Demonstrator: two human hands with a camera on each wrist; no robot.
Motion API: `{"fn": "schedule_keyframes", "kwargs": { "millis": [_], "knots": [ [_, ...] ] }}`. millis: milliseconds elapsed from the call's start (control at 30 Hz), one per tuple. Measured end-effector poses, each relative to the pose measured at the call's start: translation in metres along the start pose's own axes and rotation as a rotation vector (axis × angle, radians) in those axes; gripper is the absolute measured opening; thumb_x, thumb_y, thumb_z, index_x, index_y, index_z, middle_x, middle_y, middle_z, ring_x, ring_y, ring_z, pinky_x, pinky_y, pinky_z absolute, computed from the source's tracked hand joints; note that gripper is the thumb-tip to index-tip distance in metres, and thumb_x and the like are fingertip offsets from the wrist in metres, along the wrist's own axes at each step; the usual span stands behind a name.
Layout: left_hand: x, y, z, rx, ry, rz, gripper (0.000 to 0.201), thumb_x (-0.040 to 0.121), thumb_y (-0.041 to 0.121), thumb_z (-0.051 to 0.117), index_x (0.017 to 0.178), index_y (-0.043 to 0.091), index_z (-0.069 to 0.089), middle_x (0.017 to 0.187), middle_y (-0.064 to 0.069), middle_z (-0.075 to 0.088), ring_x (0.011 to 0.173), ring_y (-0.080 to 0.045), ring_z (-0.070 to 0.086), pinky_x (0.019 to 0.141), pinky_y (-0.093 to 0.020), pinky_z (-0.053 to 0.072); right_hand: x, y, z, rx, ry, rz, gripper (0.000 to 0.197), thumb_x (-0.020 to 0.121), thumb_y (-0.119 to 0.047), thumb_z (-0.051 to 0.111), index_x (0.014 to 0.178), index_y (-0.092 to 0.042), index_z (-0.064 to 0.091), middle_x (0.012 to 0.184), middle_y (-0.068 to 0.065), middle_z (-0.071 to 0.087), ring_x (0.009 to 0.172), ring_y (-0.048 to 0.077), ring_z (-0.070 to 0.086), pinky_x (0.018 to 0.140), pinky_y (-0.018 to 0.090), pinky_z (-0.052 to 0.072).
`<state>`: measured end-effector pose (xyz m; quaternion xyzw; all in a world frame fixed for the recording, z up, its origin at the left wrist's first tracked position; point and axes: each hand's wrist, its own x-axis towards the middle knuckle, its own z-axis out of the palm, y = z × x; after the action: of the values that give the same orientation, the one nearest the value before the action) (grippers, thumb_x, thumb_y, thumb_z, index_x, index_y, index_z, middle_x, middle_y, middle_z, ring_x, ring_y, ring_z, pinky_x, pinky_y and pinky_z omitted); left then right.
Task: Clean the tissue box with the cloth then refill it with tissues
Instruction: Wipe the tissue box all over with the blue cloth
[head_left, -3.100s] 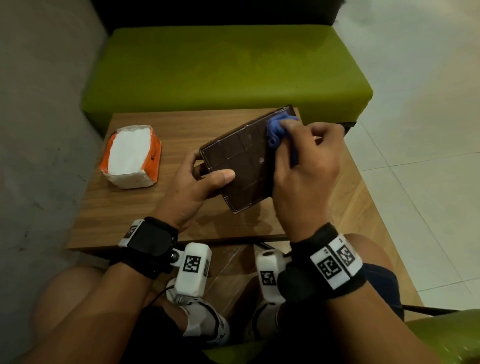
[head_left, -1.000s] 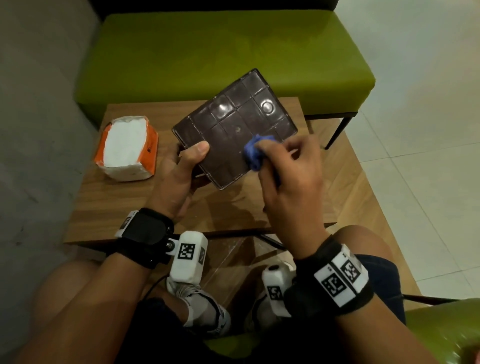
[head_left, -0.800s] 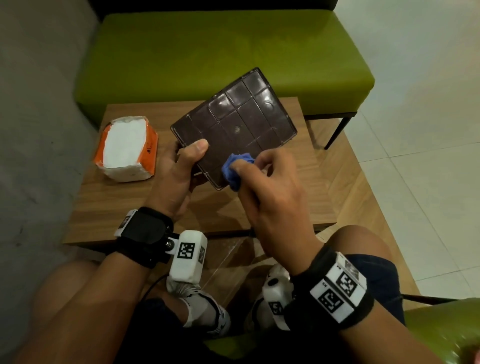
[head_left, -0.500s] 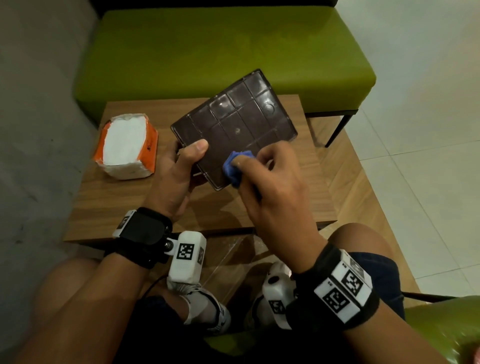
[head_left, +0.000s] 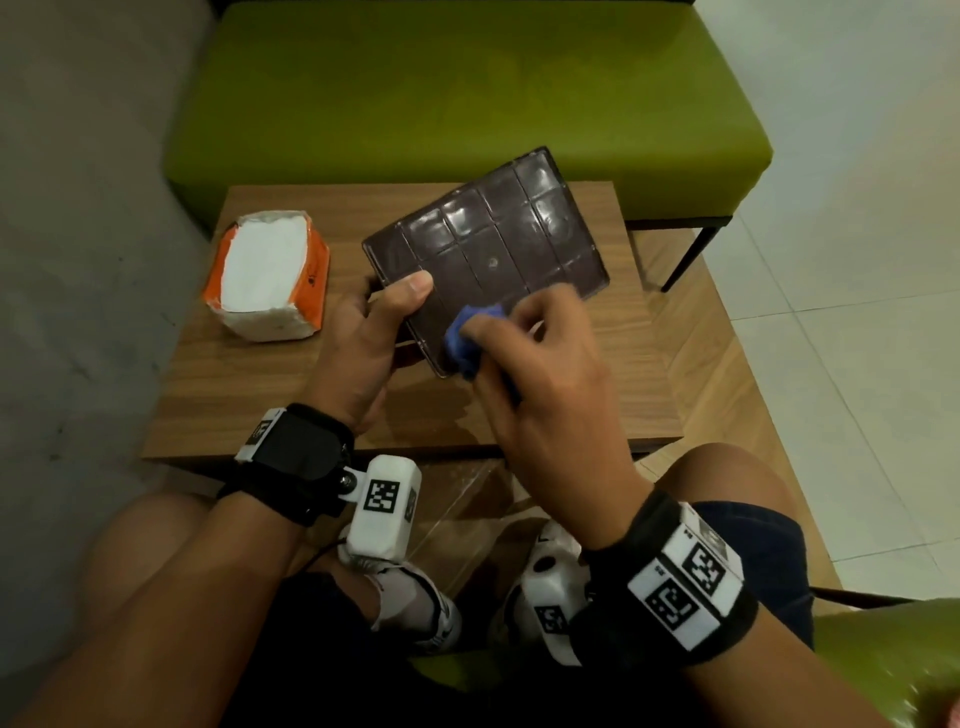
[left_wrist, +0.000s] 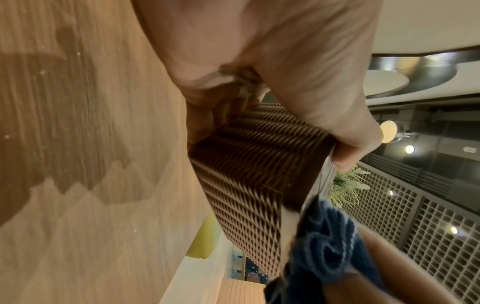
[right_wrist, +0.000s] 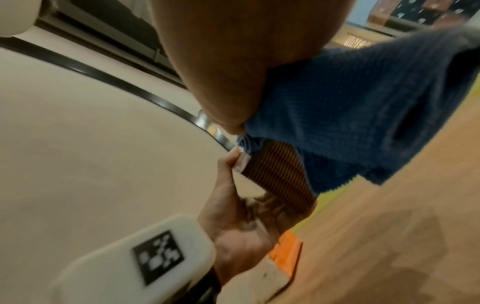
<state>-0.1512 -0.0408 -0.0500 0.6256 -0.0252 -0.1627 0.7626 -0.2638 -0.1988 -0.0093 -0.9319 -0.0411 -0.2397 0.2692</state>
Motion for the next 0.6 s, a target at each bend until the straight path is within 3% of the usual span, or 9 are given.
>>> {"fn": "schedule_keyframes", "kwargs": {
  "millis": [100,267,367,433,533,600],
  "knots": [
    [-0.002,0.001,-0.003,0.022,0.01,0.012,0.068,0.09,0.044,0.074,0.146,0.009,0.06,0.136,-0.02,0.073,0.126,-0.042,0.071,0.107,-0.07,0.054,-0.006,0.001,-0.006,-0.019,-0.122,-0.077,0.013,0.099,-0.016,0.065,0.108,-0.011,0.073,0.105,0.009,0.051,0.091,0.017,0.047,0.061,0.034,0.048],
    [-0.007,0.003,0.003,0.028,0.0,0.002,0.064,0.09,0.047,0.074,0.143,0.013,0.062,0.136,-0.019,0.072,0.124,-0.04,0.071,0.099,-0.062,0.06,0.01,0.002,-0.006,0.033,0.103,0.04,0.02,0.099,-0.013,0.065,0.116,-0.009,0.074,0.107,0.012,0.054,0.094,0.021,0.052,0.067,0.037,0.049],
    [-0.01,0.006,0.0,0.055,0.015,0.0,0.054,0.09,0.049,0.074,0.128,0.011,0.068,0.117,-0.01,0.079,0.109,-0.032,0.077,0.09,-0.052,0.062,-0.004,-0.009,-0.001,0.004,-0.02,-0.063,0.017,0.1,-0.016,0.066,0.114,-0.009,0.073,0.11,0.013,0.054,0.096,0.02,0.051,0.067,0.034,0.051],
    [-0.012,0.005,-0.002,0.072,0.009,0.0,0.055,0.09,0.049,0.074,0.133,0.015,0.067,0.122,-0.011,0.078,0.113,-0.034,0.076,0.095,-0.055,0.061,-0.013,-0.005,-0.002,-0.023,-0.084,-0.103,0.018,0.1,-0.02,0.067,0.114,-0.009,0.073,0.112,0.013,0.055,0.096,0.019,0.051,0.066,0.034,0.052],
    [-0.016,0.006,-0.003,0.058,0.019,-0.019,0.064,0.085,0.053,0.075,0.138,0.018,0.065,0.124,-0.008,0.079,0.114,-0.031,0.077,0.095,-0.057,0.062,-0.011,0.014,-0.01,-0.033,0.046,-0.011,0.021,0.097,-0.019,0.072,0.115,-0.009,0.075,0.111,0.013,0.055,0.095,0.016,0.049,0.071,0.03,0.048],
    [-0.017,0.009,-0.003,0.045,0.009,-0.016,0.07,0.086,0.054,0.074,0.144,0.017,0.062,0.134,-0.014,0.075,0.123,-0.036,0.073,0.1,-0.064,0.06,-0.004,0.026,-0.019,-0.039,0.198,0.113,0.02,0.096,-0.017,0.074,0.114,-0.009,0.075,0.107,0.011,0.054,0.096,0.01,0.043,0.074,0.017,0.041]
  ]
}}
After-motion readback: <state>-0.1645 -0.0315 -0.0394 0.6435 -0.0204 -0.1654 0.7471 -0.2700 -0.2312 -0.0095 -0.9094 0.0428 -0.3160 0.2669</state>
